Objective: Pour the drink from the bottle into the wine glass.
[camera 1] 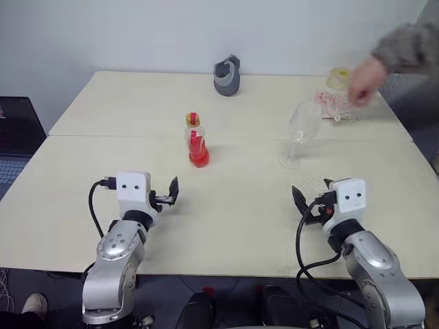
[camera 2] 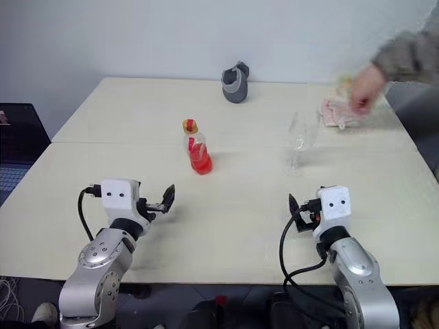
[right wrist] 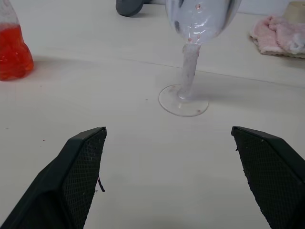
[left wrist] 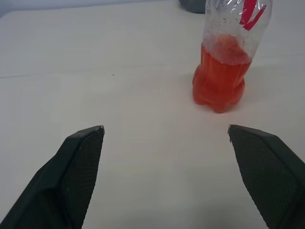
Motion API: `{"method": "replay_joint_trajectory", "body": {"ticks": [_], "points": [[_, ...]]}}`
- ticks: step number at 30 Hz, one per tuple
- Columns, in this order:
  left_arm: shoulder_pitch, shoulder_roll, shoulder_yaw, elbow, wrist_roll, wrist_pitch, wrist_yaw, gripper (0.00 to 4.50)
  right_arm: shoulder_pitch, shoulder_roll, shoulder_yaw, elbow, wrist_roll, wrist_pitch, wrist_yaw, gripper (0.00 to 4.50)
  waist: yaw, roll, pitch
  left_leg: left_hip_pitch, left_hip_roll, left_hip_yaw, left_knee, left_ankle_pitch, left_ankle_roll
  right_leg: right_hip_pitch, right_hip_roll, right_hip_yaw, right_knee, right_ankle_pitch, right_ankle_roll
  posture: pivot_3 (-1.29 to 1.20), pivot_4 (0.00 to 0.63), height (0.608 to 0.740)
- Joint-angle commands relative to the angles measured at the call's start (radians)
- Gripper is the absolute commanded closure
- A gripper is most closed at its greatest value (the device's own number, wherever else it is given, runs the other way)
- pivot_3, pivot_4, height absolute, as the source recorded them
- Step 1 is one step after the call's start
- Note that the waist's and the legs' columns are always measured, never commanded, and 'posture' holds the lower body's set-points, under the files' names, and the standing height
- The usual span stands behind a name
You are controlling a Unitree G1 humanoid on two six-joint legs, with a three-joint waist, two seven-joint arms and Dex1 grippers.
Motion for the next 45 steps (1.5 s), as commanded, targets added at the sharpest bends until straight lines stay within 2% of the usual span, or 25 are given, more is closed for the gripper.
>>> {"method": "replay_joint_trajectory", "body": {"ticks": [1,22,27,33,36,45], "points": [[-0.007,0.009,0.006,-0.003,-0.003,0.003,-0.003,0.05,-0.008,-0.003,-0.012,-0.042,0.016,-0.004,-0.003,0.0,0.0,0.0,0.0,0.0,0.0,0.0,0.0,0.0,0.0,0.0,0.0,0.0,0.0,0.0,0.0,0.0,0.15,0.74],[-0.041,0.007,-0.01,0.025,-0.017,-0.034,-0.034,0.05,-0.025,-0.019,-0.01,-0.023,0.021,-0.026,0.014,0.0,0.0,0.0,0.0,0.0,0.0,0.0,0.0,0.0,0.0,0.0,0.0,0.0,0.0,0.0,0.0,0.0,0.15,0.74],[-0.074,0.021,-0.021,0.065,-0.017,-0.065,-0.06,0.05,-0.017,-0.056,-0.011,-0.016,0.104,-0.056,0.126,0.0,0.0,0.0,0.0,0.0,0.0,0.0,0.0,0.0,0.0,0.0,0.0,0.0,0.0,0.0,0.0,0.0,0.15,0.74],[-0.158,0.049,-0.028,0.203,-0.012,-0.151,-0.111,0.05,-0.061,-0.166,-0.016,0.007,0.276,-0.084,0.35,0.0,-0.001,0.0,0.0,0.0,0.0,0.001,0.0,-0.001,0.001,0.0,0.0,-0.001,0.0,0.0,0.0,0.0,0.15,0.74],[-0.199,0.059,-0.049,0.26,0.003,-0.191,-0.126,0.05,-0.084,-0.231,0.002,0.024,0.31,-0.122,0.446,0.0,0.001,0.0,0.0,0.0,0.0,0.0,0.0,-0.001,0.001,0.0,0.001,-0.001,0.0,0.0,0.0,0.0,0.15,0.74],[-0.278,0.06,-0.093,0.393,-0.008,-0.287,-0.207,0.05,-0.195,-0.247,0.036,0.113,0.334,-0.137,0.46,0.0,0.001,-0.001,0.0,0.0,0.0,0.0,0.001,0.0,0.0,0.0,0.0,-0.001,0.0,0.0,0.0,0.0,0.15,0.74]]}}
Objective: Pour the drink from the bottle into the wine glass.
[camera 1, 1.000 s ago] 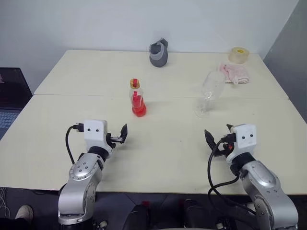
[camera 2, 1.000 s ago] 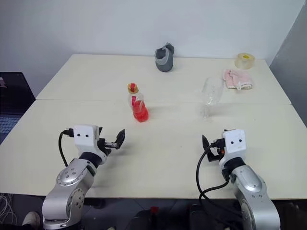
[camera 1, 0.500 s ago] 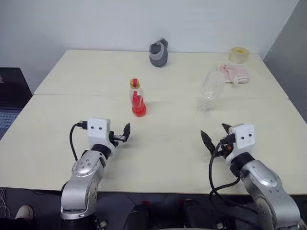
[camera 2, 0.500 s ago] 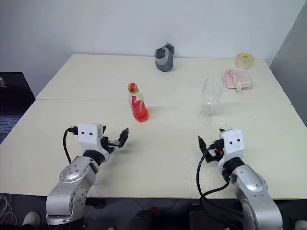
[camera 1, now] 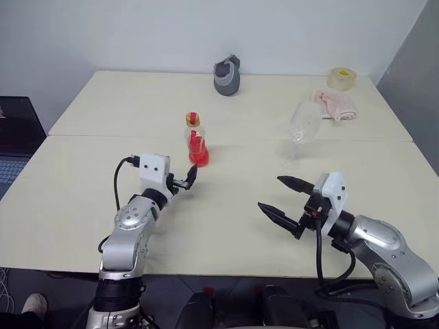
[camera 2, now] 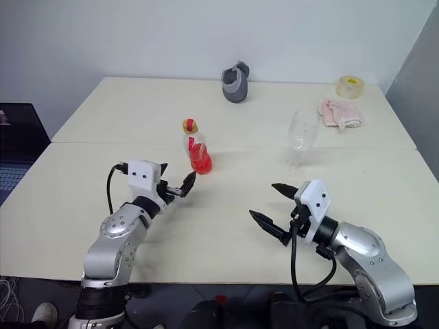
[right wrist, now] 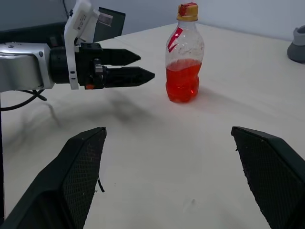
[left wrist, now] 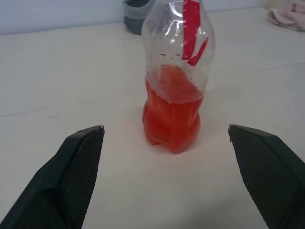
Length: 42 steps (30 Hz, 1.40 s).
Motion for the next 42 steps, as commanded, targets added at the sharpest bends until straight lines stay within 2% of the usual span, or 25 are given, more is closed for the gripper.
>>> {"method": "replay_joint_trajectory", "body": {"ticks": [1,10,27,42], "points": [[-0.058,0.003,-0.003,0.031,-0.007,-0.044,-0.025,0.05,-0.035,0.001,-0.003,0.002,0.029,-0.016,-0.001,0.0,0.0,0.0,0.0,0.0,0.0,0.0,0.0,0.0,0.0,0.0,0.0,0.0,0.0,0.0,0.0,0.0,0.15,0.74],[-0.14,0.0,-0.012,0.146,0.013,-0.107,-0.038,0.05,-0.042,-0.024,-0.005,0.032,0.001,-0.037,-0.011,0.0,0.0,0.0,0.0,0.0,0.0,-0.001,0.0,0.0,-0.001,0.0,0.0,0.0,0.0,0.0,0.0,0.0,0.15,0.74],[-0.276,-0.027,-0.012,0.381,0.025,-0.253,-0.051,0.05,0.021,-0.036,0.004,-0.048,0.028,-0.012,-0.058,0.0,0.0,0.0,0.0,-0.001,0.0,-0.002,0.001,0.001,-0.001,-0.001,0.0,0.0,0.0,0.0,0.0,0.0,0.15,0.74],[-0.399,-0.067,-0.003,0.67,0.041,-0.463,-0.058,0.05,0.05,-0.072,-0.032,-0.131,0.079,0.054,-0.102,0.0,0.0,0.0,0.0,-0.001,-0.001,-0.001,0.001,0.001,-0.001,-0.001,0.0,-0.001,0.0,0.0,0.0,0.0,0.15,0.74]]}}
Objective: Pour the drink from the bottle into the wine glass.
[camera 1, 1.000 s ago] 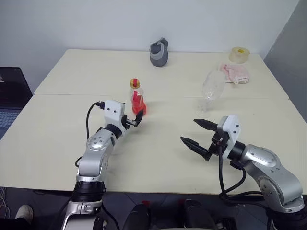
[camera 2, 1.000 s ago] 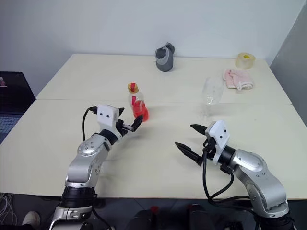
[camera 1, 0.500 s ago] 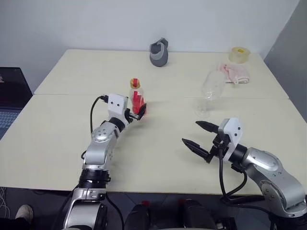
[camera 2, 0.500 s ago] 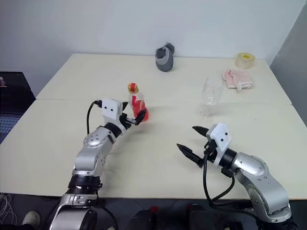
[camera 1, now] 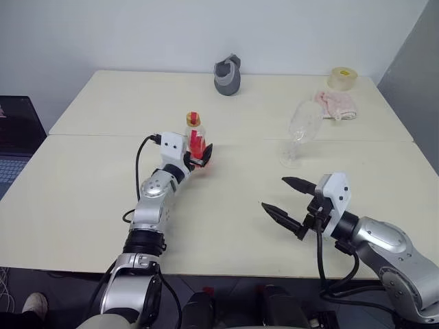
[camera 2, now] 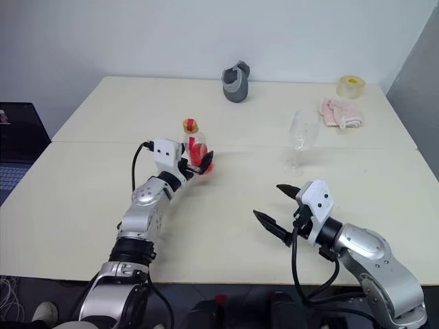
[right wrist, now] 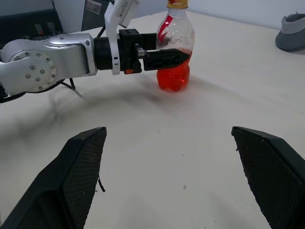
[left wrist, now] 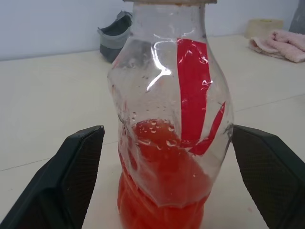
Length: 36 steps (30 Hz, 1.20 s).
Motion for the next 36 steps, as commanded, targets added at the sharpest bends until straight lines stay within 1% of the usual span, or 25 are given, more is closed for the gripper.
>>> {"method": "replay_joint_trajectory", "body": {"ticks": [1,10,13,19,20,21,25,28,32,36], "points": [[-0.04,-0.008,0.008,0.044,0.009,-0.09,-0.002,0.05,-0.006,-0.002,-0.016,-0.041,0.027,0.001,-0.012,0.0,0.0,0.0,0.0,0.0,0.0,0.0,0.0,0.0,0.0,0.0,0.0,0.0,0.0,0.0,0.0,0.0,0.15,0.74],[-0.096,-0.019,0.019,0.16,0.015,-0.211,0.009,0.05,-0.031,0.0,0.005,-0.022,0.028,-0.009,-0.019,0.0,0.0,0.0,0.0,0.0,0.0,0.0,0.0,0.0,0.0,0.0,0.0,0.0,0.0,0.0,0.0,0.0,0.15,0.74],[-0.1,-0.021,0.023,0.171,0.011,-0.227,0.003,0.68,-0.036,0.0,0.007,-0.016,0.026,-0.012,-0.018,0.0,0.0,0.0,0.0,0.0,0.0,0.0,0.0,0.0,0.0,0.0,0.0,0.0,0.0,0.0,0.0,0.0,0.15,0.74],[-0.108,-0.015,0.032,0.184,0.006,-0.233,-0.004,2.52,-0.047,0.003,0.001,-0.004,0.031,-0.011,-0.02,0.0,0.0,0.0,0.0,0.0,0.0,0.0,0.0,0.0,0.0,0.0,0.0,0.0,0.0,0.0,0.0,0.0,0.15,0.74],[-0.11,-0.015,0.034,0.187,0.006,-0.233,-0.004,2.77,-0.049,0.003,0.002,-0.003,0.031,-0.011,-0.02,0.0,0.0,0.0,0.0,0.0,0.0,0.0,0.0,0.0,0.0,0.0,0.0,0.0,0.0,0.0,0.0,0.0,0.15,0.74],[-0.112,-0.015,0.036,0.19,0.005,-0.234,-0.005,2.88,-0.051,0.004,0.003,-0.001,0.031,-0.011,-0.02,0.0,0.0,0.0,0.0,0.0,0.0,0.0,0.0,0.0,0.0,0.0,0.0,0.0,0.0,0.0,0.0,0.0,0.15,0.74],[-0.121,-0.014,0.038,0.195,0.006,-0.233,-0.005,2.91,-0.077,0.006,0.005,0.015,0.029,-0.005,-0.025,0.0,0.0,0.0,0.0,0.0,0.0,0.0,0.0,0.0,0.0,0.0,0.0,0.0,0.0,0.0,0.0,0.0,0.15,0.74],[-0.109,-0.007,0.027,0.147,0.003,-0.204,-0.026,2.91,-0.141,0.017,0.001,0.048,0.024,0.022,-0.057,0.0,-0.003,0.0,0.0,0.0,0.0,0.0,0.0,0.0,0.0,0.0,0.0,0.0,0.0,0.0,0.0,0.0,0.15,0.74],[-0.07,0.02,-0.007,0.013,-0.015,-0.102,-0.114,2.91,-0.307,0.043,0.021,0.134,0.003,0.053,-0.099,0.0,-0.006,0.0,0.0,0.0,0.0,0.0,0.0,0.0,0.0,-0.001,0.0,0.0,0.001,0.0,0.0,0.0,0.15,0.74],[-0.041,0.053,-0.047,-0.129,-0.039,0.011,-0.214,2.91,-0.482,0.107,0.042,0.228,0.014,0.089,-0.126,0.0,-0.006,0.0,0.0,-0.001,0.0,-0.001,0.0,0.001,-0.001,-0.001,0.0,0.0,0.001,0.0,0.0,0.0,0.15,0.74]]}}
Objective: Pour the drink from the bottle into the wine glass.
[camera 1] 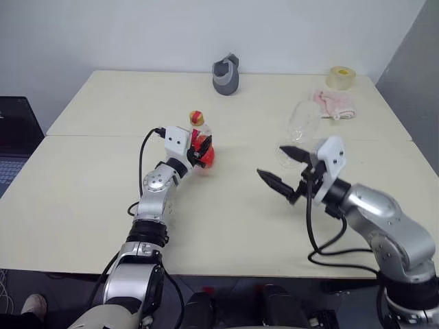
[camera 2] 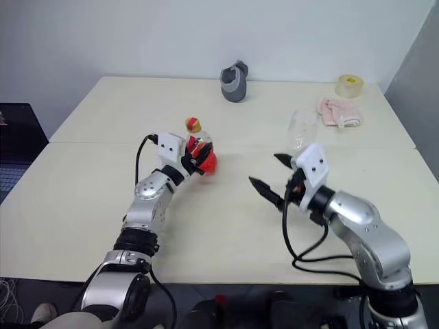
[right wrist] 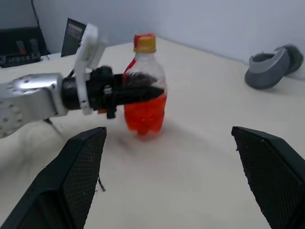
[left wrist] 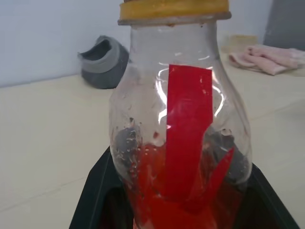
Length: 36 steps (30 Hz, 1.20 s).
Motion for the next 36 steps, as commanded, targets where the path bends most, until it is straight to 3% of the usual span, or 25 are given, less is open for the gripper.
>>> {"method": "replay_joint_trajectory", "body": {"ticks": [1,10,28,36], "points": [[0.005,0.03,-0.031,-0.148,-0.031,0.066,-0.079,2.91,-0.121,0.044,0.019,0.053,0.006,0.013,-0.016,0.0,-0.001,0.0,0.0,0.0,0.0,0.0,0.0,0.0,0.0,0.0,0.0,0.0,0.0,0.0,0.0,0.0,0.15,0.74],[0.045,0.058,-0.112,-0.297,-0.062,0.146,-0.245,2.91,-0.348,0.15,0.072,0.285,-0.043,-0.032,0.013,0.0,-0.001,0.0,0.0,0.0,0.0,-0.001,0.0,0.0,0.0,-0.001,-0.001,0.001,0.0,0.0,0.0,0.0,0.15,0.74],[-0.007,0.002,-0.12,-0.243,-0.051,0.122,-0.258,2.91,-0.374,0.183,0.077,0.369,-0.058,-0.031,0.051,0.0,-0.01,0.0,0.0,0.0,0.0,-0.001,0.0,0.0,0.0,-0.001,-0.001,0.001,0.0,0.0,0.0,0.0,0.15,0.74],[-0.007,-0.002,-0.123,-0.233,-0.045,0.113,-0.26,2.91,-0.365,0.2,0.07,0.367,-0.053,-0.035,0.06,2.68,-0.01,0.0,0.0,-0.001,0.0,-0.002,0.0,0.0,0.0,-0.001,-0.001,0.001,0.0,0.0,0.0,0.0,0.15,0.74]]}}
